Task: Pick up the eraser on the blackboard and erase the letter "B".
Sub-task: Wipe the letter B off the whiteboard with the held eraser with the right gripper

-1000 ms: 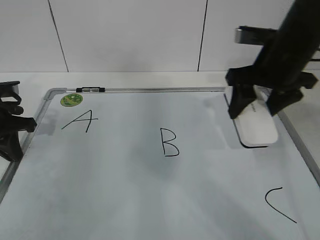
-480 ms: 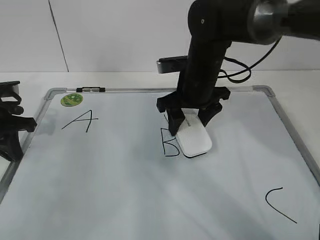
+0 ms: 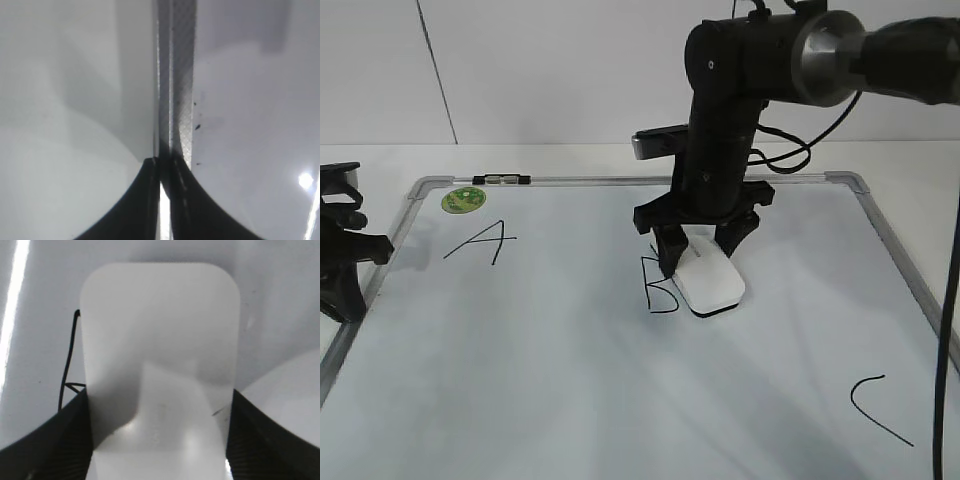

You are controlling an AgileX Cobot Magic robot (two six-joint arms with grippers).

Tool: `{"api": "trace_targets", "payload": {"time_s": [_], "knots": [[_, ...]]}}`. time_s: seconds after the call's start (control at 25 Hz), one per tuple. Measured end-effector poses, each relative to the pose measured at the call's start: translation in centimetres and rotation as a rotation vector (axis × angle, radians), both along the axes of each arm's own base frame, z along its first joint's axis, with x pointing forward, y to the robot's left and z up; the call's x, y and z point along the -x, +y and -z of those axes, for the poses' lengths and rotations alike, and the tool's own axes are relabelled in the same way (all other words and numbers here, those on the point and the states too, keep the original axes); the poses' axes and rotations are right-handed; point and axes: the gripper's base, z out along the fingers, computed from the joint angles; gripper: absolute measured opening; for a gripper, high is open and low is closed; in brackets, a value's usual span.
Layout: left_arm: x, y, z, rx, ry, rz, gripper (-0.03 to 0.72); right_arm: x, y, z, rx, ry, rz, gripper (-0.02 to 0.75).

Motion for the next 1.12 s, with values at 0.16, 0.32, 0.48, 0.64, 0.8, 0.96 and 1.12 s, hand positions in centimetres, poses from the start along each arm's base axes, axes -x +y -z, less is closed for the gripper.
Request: {"api": "trace_targets", "payload": {"time_s": [0.16,0.32,0.48,0.64,0.8,0.96,1.12], "knots": [[0.0,0.0,0.0,0.000,0.000,0.000,0.022,0.0,0.1,0.0,-0.012,0.008,0.002,0.531],[0.0,0.0,0.0,0.000,0.000,0.000,0.023,0.0,0.2,0.2,-0.019,0.021,0.006,0.531],[0.0,0.0,0.0,0.000,0.001,0.000,0.024,0.1,0.3,0.5,-0.011,0.035,0.001,0.531],[0.0,0.0,0.0,-0.001,0.005,0.002,0.024,0.6,1.3,0.5,0.018,0.016,-0.038,0.531],[0.1,0.0,0.0,-0.006,0.011,0.006,0.024,1.6,3.2,0.6,0.027,0.011,-0.089,0.531],[0.1,0.1,0.0,-0.007,0.015,0.008,0.024,3.4,5.7,0.6,0.024,0.010,-0.154,0.531],[0.2,0.1,0.0,-0.009,0.019,0.010,0.025,4.5,7.3,0.6,0.019,0.010,-0.194,0.531]]}}
